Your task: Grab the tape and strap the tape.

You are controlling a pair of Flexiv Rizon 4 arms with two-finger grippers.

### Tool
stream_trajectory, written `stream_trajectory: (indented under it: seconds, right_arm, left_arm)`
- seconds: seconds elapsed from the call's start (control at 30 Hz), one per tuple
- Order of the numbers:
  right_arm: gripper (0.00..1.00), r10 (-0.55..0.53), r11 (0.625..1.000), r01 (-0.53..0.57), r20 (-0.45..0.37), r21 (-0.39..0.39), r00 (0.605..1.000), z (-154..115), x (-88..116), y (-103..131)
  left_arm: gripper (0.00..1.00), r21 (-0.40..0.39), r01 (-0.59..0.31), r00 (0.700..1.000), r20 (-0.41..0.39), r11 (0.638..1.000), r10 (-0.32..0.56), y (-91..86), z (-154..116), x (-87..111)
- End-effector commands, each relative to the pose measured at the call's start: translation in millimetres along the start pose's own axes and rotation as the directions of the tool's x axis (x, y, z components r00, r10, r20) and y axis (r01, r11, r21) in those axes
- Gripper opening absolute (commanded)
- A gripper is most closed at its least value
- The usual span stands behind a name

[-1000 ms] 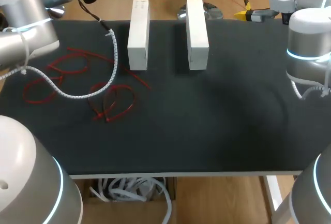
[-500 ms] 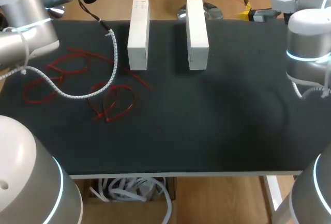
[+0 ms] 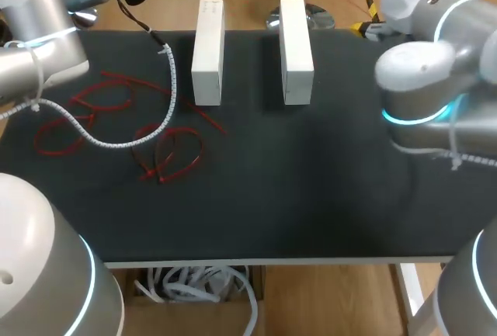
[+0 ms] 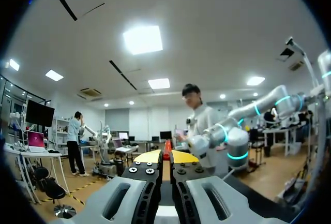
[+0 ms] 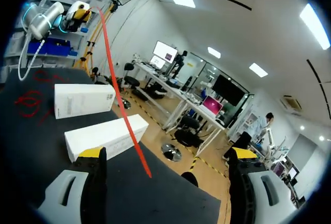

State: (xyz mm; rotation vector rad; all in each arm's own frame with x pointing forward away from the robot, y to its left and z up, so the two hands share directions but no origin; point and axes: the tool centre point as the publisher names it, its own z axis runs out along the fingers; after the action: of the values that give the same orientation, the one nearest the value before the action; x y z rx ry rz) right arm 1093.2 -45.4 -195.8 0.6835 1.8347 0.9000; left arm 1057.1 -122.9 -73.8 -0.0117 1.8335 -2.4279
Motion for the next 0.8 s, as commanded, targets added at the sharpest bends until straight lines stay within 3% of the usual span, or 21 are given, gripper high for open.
stream_trajectory:
  seconds: [0.03,0.17,0.47,0.53,0.7,0.8]
  right_arm:
    - [1.0,0.084,0.973,-0.011,0.312,-0.23,0.947,-7,7,-7]
    - [1.0,0.18,0.962,-0.093,0.339,-0.259,0.923,-6,7,-4]
    - [1.0,0.4,0.916,-0.359,0.32,-0.18,0.859,-5,1,3]
    - [1.0,0.48,0.877,-0.451,0.265,-0.164,0.836,-6,1,7]
    - [1.0,0.58,0.815,-0.561,0.172,-0.148,0.797,-9,0,16]
    - [1.0,0.689,0.724,-0.683,0.09,-0.09,0.719,-10,1,20]
  left_arm:
    - [0.0,0.002,-0.002,1.0,0.0,1.0,0.002,0.8,0,-0.1]
    - [0.0,0.002,-0.002,1.0,0.0,1.0,0.002,0.8,0,-0.1]
    - [0.0,0.002,-0.002,1.0,0.0,1.0,0.002,0.8,0,-0.1]
    - [0.0,0.002,-0.002,1.0,0.0,1.0,0.002,0.8,0,-0.1]
    - [0.0,0.002,-0.002,1.0,0.0,1.0,0.002,0.8,0,-0.1]
    - [0.0,0.002,-0.002,1.0,0.0,1.0,0.002,0.8,0,-0.1]
